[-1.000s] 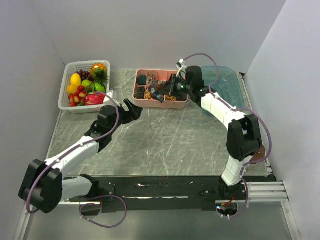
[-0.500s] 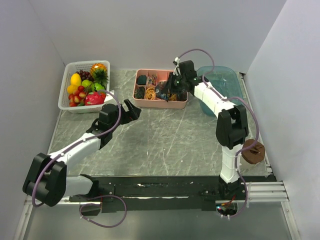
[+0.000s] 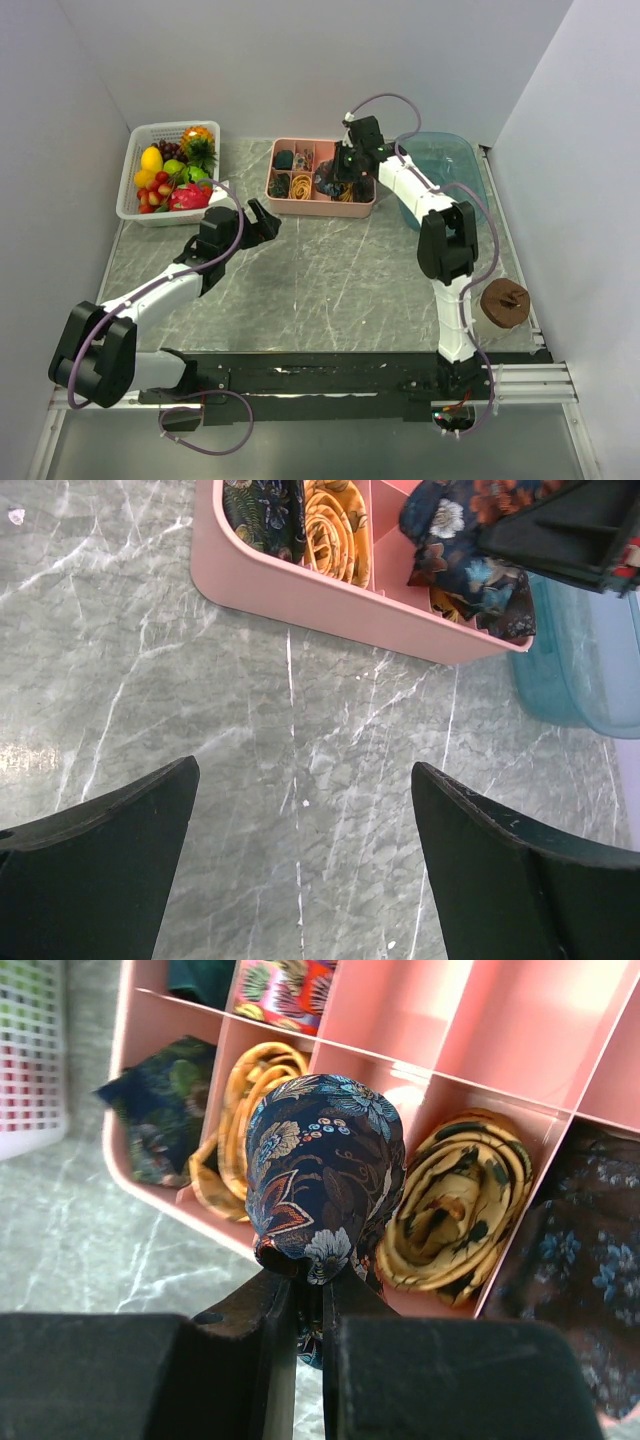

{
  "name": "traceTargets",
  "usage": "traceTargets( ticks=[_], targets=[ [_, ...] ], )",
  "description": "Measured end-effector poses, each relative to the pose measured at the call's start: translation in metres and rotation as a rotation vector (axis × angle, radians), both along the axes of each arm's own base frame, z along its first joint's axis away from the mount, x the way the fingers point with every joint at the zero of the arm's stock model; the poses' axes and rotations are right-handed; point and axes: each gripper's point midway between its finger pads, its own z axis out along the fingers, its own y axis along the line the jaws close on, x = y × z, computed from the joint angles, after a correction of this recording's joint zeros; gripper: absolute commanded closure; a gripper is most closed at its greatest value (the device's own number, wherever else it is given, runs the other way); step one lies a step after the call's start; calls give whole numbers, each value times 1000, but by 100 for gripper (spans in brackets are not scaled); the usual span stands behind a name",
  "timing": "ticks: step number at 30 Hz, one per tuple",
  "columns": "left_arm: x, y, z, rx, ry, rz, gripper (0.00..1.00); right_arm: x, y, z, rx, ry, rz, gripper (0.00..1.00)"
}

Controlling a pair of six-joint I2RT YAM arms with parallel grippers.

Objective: Roll the ties
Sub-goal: Place the tie in the storage box.

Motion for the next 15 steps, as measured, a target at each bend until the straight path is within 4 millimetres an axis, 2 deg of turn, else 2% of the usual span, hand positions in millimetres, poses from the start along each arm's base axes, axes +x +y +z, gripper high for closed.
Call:
traceTargets(
  ticks=[5, 15],
  targets=[
    [1, 1, 0, 9, -3, -2, 7, 8, 0, -17, -32, 23, -10, 100],
    [2, 7, -2, 15, 4, 10, 7, 13, 11, -27, -99, 14, -13, 100]
  ],
)
